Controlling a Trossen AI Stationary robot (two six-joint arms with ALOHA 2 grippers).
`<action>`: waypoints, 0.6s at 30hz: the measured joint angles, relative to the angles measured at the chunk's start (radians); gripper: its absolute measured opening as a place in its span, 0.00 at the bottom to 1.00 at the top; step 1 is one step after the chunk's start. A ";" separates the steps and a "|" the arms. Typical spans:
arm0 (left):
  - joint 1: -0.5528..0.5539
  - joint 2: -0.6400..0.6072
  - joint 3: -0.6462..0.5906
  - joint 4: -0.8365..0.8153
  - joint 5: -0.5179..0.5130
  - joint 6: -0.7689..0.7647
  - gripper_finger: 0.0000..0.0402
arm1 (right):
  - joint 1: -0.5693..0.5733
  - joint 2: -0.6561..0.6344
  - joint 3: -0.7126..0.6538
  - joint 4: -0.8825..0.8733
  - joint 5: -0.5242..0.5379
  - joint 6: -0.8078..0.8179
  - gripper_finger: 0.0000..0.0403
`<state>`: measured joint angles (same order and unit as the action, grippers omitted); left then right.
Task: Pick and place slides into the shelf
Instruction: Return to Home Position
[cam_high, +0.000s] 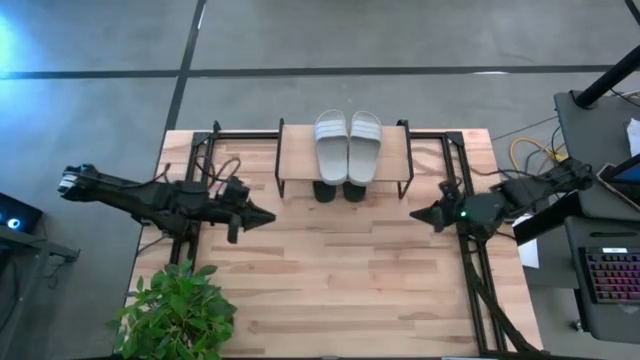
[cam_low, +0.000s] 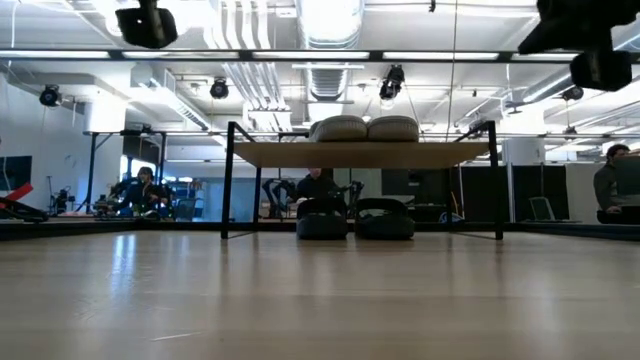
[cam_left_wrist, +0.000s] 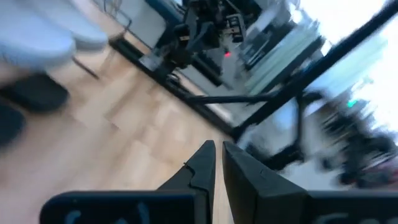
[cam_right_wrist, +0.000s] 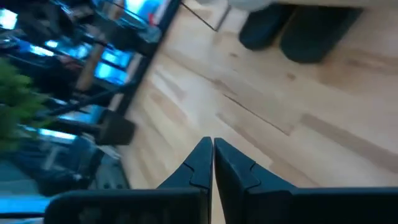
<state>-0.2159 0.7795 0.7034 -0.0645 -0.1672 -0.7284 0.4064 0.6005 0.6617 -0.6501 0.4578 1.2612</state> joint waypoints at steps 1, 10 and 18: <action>-0.002 -0.015 -0.003 0.000 0.008 -0.070 0.04 | 0.001 -0.026 -0.002 0.004 0.000 0.005 0.02; -0.022 -0.057 -0.067 0.187 0.249 0.084 0.04 | 0.002 -0.125 -0.018 0.194 -0.020 -0.393 0.02; -0.021 -0.096 -0.418 0.804 0.237 0.088 0.04 | 0.002 -0.239 -0.256 0.558 -0.145 -0.560 0.02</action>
<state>-0.2367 0.6839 0.2857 0.7395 0.0695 -0.6403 0.4079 0.3619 0.4060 -0.0924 0.3132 0.7011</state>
